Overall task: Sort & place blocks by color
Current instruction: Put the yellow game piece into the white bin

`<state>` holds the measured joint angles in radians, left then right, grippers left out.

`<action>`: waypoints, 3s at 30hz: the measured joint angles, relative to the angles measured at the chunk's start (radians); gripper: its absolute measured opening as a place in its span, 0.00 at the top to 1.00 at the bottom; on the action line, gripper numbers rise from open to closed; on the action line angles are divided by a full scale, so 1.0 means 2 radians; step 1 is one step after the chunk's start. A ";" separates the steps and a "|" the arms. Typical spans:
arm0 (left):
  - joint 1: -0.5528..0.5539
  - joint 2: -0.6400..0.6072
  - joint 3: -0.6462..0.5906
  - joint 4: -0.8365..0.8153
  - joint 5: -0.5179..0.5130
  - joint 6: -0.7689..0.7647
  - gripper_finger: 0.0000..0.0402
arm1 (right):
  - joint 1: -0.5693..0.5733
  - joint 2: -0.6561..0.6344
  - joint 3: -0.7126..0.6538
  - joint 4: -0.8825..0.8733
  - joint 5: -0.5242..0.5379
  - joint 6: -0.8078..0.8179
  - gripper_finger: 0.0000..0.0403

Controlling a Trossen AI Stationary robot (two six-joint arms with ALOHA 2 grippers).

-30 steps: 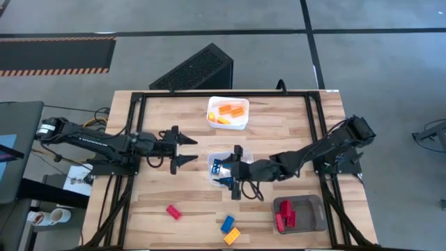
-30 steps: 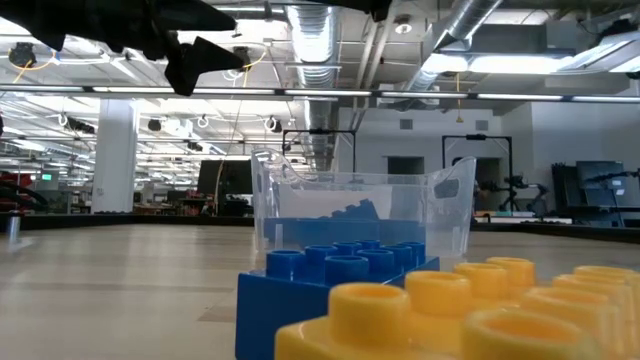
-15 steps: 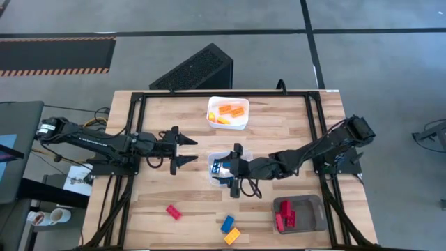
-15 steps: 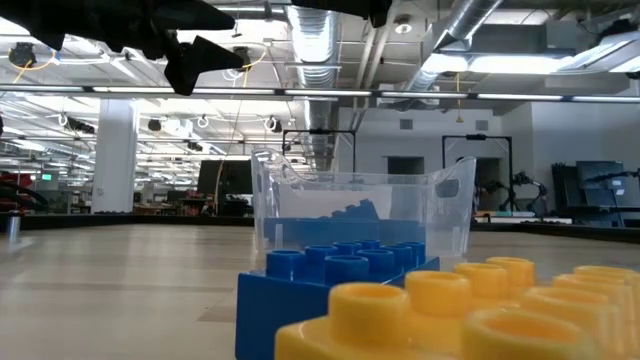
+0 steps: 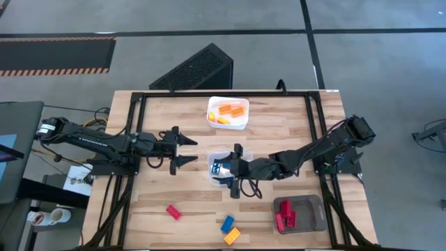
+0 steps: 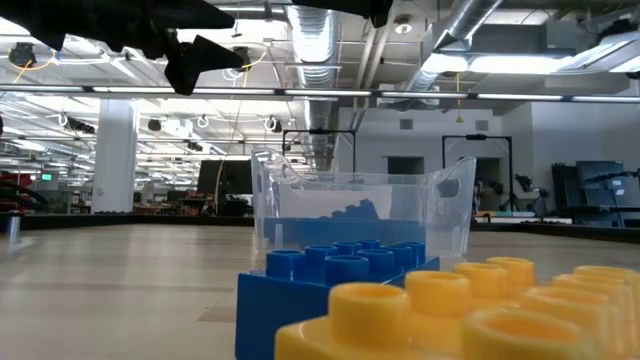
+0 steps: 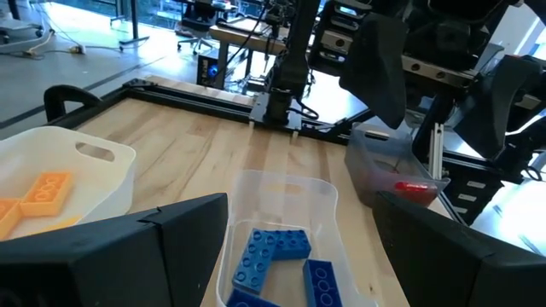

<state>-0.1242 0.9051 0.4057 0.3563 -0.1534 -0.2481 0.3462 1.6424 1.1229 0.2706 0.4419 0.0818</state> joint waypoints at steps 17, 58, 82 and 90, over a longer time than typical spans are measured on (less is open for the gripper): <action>-0.046 0.000 0.002 -0.003 0.012 0.074 0.31 | 0.000 0.000 0.000 -0.002 0.000 0.000 0.28; -0.280 0.084 0.170 -0.142 -0.099 0.197 0.31 | 0.052 -0.001 0.001 -0.157 -0.123 0.084 0.28; -0.196 0.051 0.005 0.269 -0.035 0.196 0.31 | 0.121 0.189 0.106 -0.201 -0.249 0.133 0.28; -0.196 0.051 0.005 0.262 -0.035 0.191 0.31 | 0.130 0.191 0.109 -0.214 -0.229 0.128 0.28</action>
<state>-0.5152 1.0069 0.4156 0.8810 -0.2230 0.1345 0.6067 2.0247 1.3399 -0.1570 -0.0166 0.3378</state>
